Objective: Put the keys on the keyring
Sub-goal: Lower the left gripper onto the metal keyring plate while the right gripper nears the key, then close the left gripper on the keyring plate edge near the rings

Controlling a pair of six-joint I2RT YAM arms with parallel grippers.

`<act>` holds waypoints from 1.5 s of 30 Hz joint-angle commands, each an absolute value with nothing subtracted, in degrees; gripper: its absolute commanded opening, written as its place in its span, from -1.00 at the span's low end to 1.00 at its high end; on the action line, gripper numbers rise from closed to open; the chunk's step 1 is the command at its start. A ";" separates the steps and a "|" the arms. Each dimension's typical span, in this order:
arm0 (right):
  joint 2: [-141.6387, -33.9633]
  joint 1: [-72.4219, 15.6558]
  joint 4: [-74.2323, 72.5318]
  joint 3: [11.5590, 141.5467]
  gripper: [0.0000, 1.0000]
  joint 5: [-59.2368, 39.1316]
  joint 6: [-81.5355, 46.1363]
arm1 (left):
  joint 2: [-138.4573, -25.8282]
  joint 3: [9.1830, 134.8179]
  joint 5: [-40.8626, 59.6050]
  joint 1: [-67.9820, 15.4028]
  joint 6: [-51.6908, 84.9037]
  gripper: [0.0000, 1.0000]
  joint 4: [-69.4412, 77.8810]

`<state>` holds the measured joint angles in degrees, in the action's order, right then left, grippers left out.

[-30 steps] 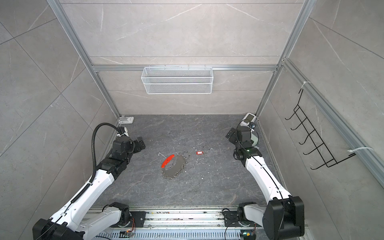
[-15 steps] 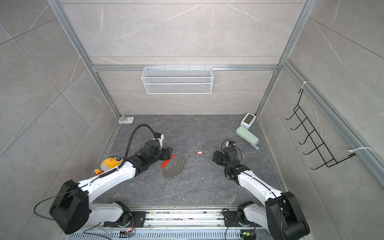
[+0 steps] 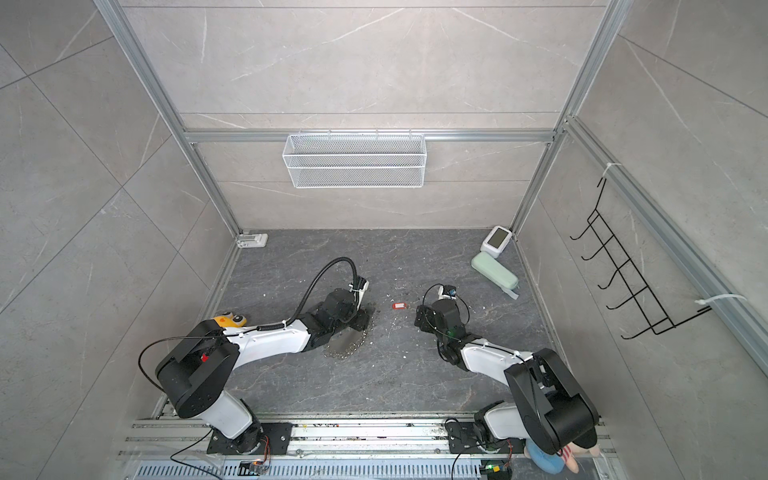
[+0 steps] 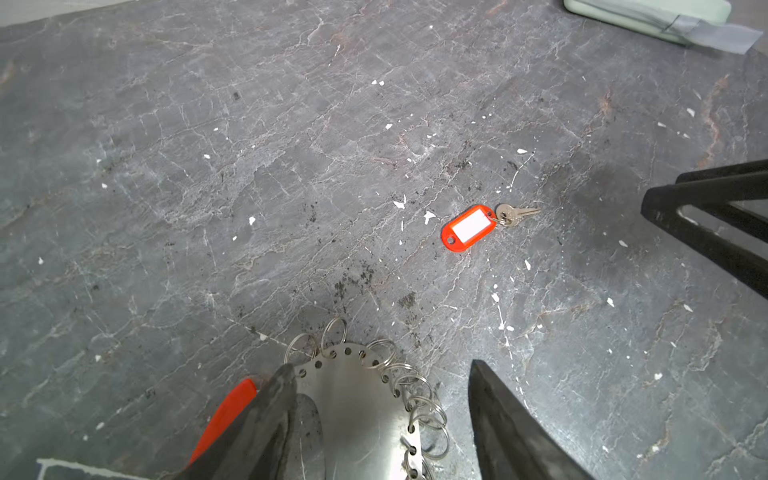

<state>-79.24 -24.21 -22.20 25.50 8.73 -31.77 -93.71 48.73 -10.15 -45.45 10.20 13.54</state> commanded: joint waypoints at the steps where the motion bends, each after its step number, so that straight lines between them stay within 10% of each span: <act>1: -80.48 -24.52 -23.15 27.37 0.64 8.91 -32.56 | -95.80 52.35 -10.10 -45.27 8.14 0.28 13.40; 45: -81.12 -24.54 -23.87 27.77 0.70 6.41 -32.98 | -101.10 53.86 9.52 -34.27 28.40 -0.04 11.41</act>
<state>-81.19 -24.21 -23.07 26.89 6.57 -32.40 -101.51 51.75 8.19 -34.46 26.63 10.61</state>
